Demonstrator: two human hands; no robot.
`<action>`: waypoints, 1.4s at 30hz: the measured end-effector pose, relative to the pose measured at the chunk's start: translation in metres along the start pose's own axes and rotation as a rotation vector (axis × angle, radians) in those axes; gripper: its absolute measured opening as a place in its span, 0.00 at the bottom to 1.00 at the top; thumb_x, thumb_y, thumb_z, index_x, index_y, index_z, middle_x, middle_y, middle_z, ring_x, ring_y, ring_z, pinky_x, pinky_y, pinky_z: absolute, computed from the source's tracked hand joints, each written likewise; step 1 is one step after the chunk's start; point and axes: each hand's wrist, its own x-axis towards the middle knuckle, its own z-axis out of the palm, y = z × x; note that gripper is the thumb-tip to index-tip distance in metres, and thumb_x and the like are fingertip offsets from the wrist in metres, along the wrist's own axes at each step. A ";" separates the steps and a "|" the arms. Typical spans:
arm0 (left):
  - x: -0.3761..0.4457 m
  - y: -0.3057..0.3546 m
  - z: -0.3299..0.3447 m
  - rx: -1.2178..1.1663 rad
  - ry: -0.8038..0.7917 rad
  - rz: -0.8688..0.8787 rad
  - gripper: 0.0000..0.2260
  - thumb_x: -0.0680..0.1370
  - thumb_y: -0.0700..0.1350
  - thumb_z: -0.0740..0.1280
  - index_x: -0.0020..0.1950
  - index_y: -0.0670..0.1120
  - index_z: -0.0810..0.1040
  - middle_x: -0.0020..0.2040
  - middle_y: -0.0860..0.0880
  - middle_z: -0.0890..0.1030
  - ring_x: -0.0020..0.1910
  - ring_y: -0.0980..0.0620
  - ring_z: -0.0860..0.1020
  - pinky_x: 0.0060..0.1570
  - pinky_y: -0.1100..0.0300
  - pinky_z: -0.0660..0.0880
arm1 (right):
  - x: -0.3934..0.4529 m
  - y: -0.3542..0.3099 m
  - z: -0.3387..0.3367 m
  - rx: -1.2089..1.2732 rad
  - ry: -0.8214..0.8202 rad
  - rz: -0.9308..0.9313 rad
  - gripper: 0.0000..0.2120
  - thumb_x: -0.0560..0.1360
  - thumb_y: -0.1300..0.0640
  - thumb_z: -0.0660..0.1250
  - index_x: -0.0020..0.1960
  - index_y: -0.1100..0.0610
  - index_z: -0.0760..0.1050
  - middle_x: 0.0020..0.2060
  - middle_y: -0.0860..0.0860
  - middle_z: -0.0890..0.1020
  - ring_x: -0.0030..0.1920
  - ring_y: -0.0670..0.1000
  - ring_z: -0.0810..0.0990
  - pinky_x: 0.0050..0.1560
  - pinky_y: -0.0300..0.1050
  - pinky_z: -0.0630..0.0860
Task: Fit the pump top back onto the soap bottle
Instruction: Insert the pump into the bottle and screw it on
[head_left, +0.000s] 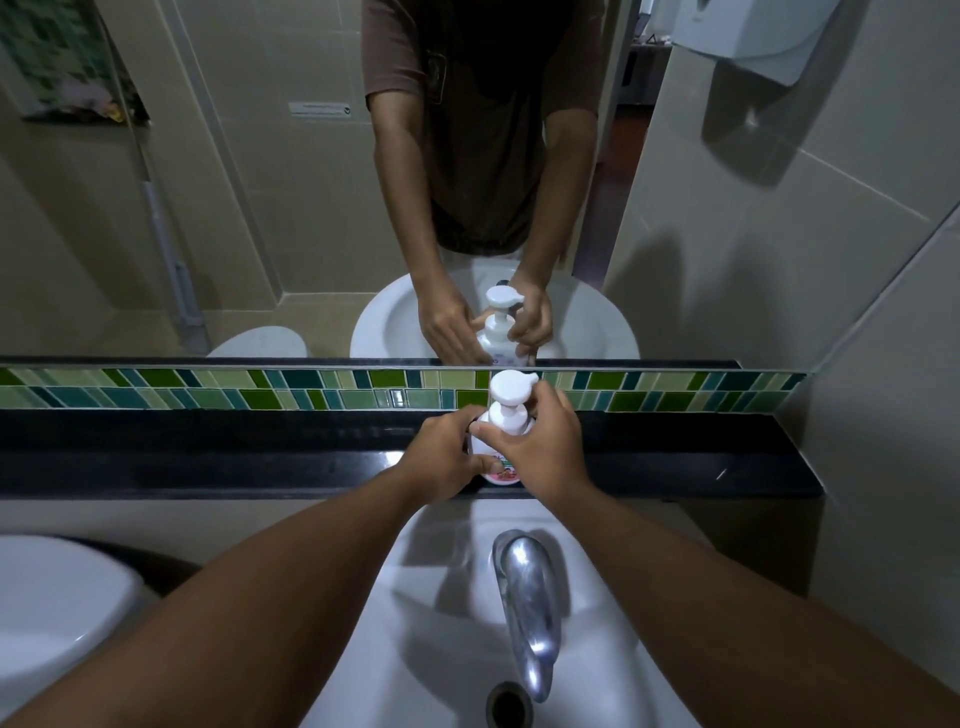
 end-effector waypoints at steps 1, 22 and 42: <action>0.000 0.000 0.000 -0.006 -0.003 -0.002 0.24 0.68 0.42 0.81 0.62 0.50 0.80 0.54 0.52 0.86 0.53 0.51 0.82 0.58 0.52 0.78 | 0.000 -0.002 0.003 -0.008 0.018 0.031 0.30 0.57 0.49 0.86 0.51 0.57 0.75 0.48 0.52 0.77 0.49 0.53 0.77 0.48 0.47 0.75; 0.003 0.001 -0.002 0.044 -0.011 -0.002 0.28 0.68 0.45 0.82 0.66 0.47 0.78 0.60 0.48 0.84 0.58 0.48 0.81 0.61 0.50 0.77 | 0.006 0.003 -0.037 -0.052 -0.386 -0.008 0.12 0.82 0.52 0.66 0.62 0.57 0.79 0.54 0.52 0.74 0.54 0.50 0.77 0.61 0.48 0.73; 0.004 -0.001 0.004 0.042 -0.006 -0.005 0.28 0.66 0.45 0.83 0.64 0.49 0.80 0.57 0.49 0.86 0.53 0.52 0.82 0.58 0.57 0.77 | 0.016 0.013 -0.045 0.013 -0.475 0.032 0.28 0.76 0.38 0.67 0.74 0.32 0.65 0.55 0.55 0.77 0.57 0.50 0.81 0.65 0.57 0.77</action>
